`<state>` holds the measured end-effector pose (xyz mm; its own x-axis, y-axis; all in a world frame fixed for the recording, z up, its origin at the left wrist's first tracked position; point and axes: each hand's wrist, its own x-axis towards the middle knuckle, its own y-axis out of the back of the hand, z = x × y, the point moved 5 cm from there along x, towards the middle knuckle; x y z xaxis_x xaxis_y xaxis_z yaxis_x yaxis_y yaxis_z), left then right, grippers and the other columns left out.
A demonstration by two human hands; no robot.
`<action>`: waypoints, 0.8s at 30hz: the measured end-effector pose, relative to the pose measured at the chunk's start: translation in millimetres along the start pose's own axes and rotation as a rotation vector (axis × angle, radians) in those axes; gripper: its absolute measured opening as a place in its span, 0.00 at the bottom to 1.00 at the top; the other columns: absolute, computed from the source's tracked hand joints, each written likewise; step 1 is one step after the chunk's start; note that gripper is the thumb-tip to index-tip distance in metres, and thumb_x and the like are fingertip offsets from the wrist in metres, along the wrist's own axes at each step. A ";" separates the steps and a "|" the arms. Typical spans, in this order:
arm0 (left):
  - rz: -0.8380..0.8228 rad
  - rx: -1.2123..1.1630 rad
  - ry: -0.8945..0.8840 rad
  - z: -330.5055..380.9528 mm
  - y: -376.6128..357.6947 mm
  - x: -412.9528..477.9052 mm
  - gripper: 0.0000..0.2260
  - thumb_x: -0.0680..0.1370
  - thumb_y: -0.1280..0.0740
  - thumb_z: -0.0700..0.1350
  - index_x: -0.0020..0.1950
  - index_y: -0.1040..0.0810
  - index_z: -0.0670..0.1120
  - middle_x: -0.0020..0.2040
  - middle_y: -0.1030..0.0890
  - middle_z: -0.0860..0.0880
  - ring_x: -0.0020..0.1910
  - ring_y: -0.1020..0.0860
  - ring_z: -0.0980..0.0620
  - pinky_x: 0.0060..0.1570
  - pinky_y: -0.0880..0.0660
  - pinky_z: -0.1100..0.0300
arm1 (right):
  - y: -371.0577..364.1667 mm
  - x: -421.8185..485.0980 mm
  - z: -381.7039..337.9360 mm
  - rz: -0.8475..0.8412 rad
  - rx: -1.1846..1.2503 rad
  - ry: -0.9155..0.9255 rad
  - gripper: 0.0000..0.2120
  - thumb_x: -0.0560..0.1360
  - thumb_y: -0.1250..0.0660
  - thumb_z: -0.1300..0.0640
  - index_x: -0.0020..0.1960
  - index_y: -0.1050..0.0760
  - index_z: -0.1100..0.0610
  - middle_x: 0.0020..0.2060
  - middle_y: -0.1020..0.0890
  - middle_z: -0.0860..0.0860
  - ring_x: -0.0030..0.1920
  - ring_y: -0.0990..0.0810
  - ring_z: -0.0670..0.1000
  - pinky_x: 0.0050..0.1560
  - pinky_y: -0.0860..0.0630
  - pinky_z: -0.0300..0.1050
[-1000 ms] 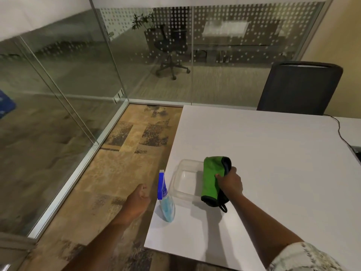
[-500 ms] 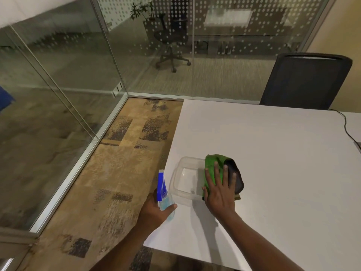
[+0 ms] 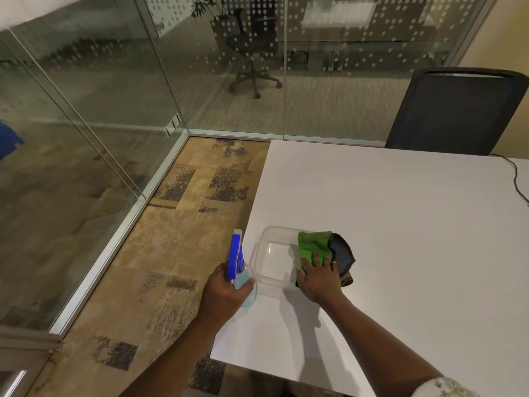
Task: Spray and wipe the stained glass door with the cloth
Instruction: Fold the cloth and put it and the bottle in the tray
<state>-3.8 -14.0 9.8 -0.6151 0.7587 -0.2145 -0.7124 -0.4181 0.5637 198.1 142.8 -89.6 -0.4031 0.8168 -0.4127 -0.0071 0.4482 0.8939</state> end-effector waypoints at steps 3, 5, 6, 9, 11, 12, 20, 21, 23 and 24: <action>0.025 -0.015 -0.103 31.8 12.3 5.2 0.19 0.71 0.19 0.41 0.58 0.22 0.43 0.47 0.17 0.46 0.46 0.18 0.51 0.51 0.22 0.57 | -1.3 5.8 0.8 -0.087 0.033 -0.016 0.28 0.85 0.52 0.43 0.82 0.42 0.51 0.82 0.42 0.58 0.80 0.42 0.63 0.78 0.43 0.59; 0.034 -0.016 -0.123 52.8 19.4 7.5 0.19 0.71 0.20 0.41 0.58 0.22 0.45 0.47 0.18 0.48 0.45 0.19 0.53 0.50 0.24 0.61 | -1.5 9.6 1.1 -0.146 0.097 -0.047 0.28 0.85 0.52 0.42 0.82 0.42 0.51 0.82 0.43 0.58 0.80 0.42 0.63 0.78 0.43 0.60; 0.034 -0.020 -0.127 62.4 21.8 8.9 0.19 0.71 0.20 0.42 0.58 0.22 0.45 0.47 0.17 0.47 0.45 0.19 0.51 0.51 0.23 0.59 | -1.4 11.3 1.2 -0.170 0.137 -0.061 0.29 0.84 0.51 0.42 0.82 0.42 0.52 0.82 0.44 0.57 0.80 0.43 0.63 0.78 0.44 0.61; 0.023 -0.007 -0.126 86.0 21.1 15.3 0.20 0.72 0.20 0.45 0.60 0.21 0.45 0.49 0.17 0.46 0.48 0.18 0.48 0.55 0.22 0.55 | -1.5 14.1 0.9 -0.201 0.191 -0.076 0.29 0.84 0.50 0.42 0.81 0.40 0.53 0.81 0.43 0.58 0.80 0.43 0.63 0.78 0.44 0.62; -0.006 0.002 -0.115 96.5 14.3 21.5 0.20 0.72 0.21 0.48 0.60 0.21 0.45 0.50 0.16 0.46 0.49 0.18 0.48 0.55 0.21 0.55 | -2.9 15.4 0.0 -0.216 0.162 -0.048 0.27 0.84 0.51 0.44 0.79 0.38 0.54 0.80 0.42 0.61 0.79 0.41 0.65 0.77 0.41 0.62; -0.023 0.002 -0.114 99.7 8.8 25.0 0.19 0.72 0.21 0.49 0.59 0.21 0.46 0.49 0.16 0.47 0.49 0.17 0.49 0.53 0.21 0.56 | -4.0 15.1 -0.4 -0.229 0.136 -0.033 0.26 0.84 0.51 0.45 0.79 0.38 0.54 0.80 0.42 0.62 0.78 0.39 0.66 0.76 0.39 0.62; -0.097 0.024 -0.098 80.5 -57.3 56.5 0.16 0.72 0.21 0.48 0.55 0.22 0.48 0.45 0.18 0.52 0.41 0.20 0.57 0.36 0.30 0.77 | -7.2 17.9 -0.1 -0.276 0.143 -0.001 0.20 0.86 0.49 0.51 0.74 0.34 0.57 0.79 0.40 0.64 0.79 0.44 0.71 0.73 0.35 0.67; -0.120 0.027 -0.074 73.5 -64.6 60.0 0.17 0.72 0.21 0.49 0.56 0.22 0.49 0.48 0.17 0.50 0.43 0.19 0.55 0.39 0.27 0.73 | -7.5 18.2 0.3 -0.266 0.129 0.002 0.20 0.86 0.48 0.50 0.74 0.34 0.56 0.79 0.40 0.64 0.78 0.41 0.70 0.73 0.34 0.66; -0.165 0.052 -0.052 60.7 -77.0 64.8 0.18 0.72 0.21 0.51 0.57 0.23 0.51 0.51 0.17 0.50 0.48 0.19 0.52 0.46 0.23 0.62 | -4.2 17.5 2.6 -0.180 0.174 -0.036 0.22 0.85 0.47 0.48 0.75 0.32 0.54 0.78 0.38 0.63 0.76 0.34 0.65 0.72 0.31 0.58; -0.182 0.085 -0.051 55.4 -81.3 65.7 0.19 0.72 0.21 0.51 0.58 0.23 0.51 0.52 0.17 0.50 0.49 0.19 0.50 0.49 0.22 0.58 | -3.0 17.6 3.7 -0.119 0.195 -0.044 0.21 0.85 0.47 0.47 0.74 0.30 0.53 0.77 0.36 0.61 0.74 0.31 0.63 0.70 0.30 0.55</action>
<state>32.5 97.5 -6.0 -0.4592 0.8432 -0.2795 -0.7778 -0.2297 0.5850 194.4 157.2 -100.2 -0.3700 0.7671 -0.5240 0.1263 0.6004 0.7897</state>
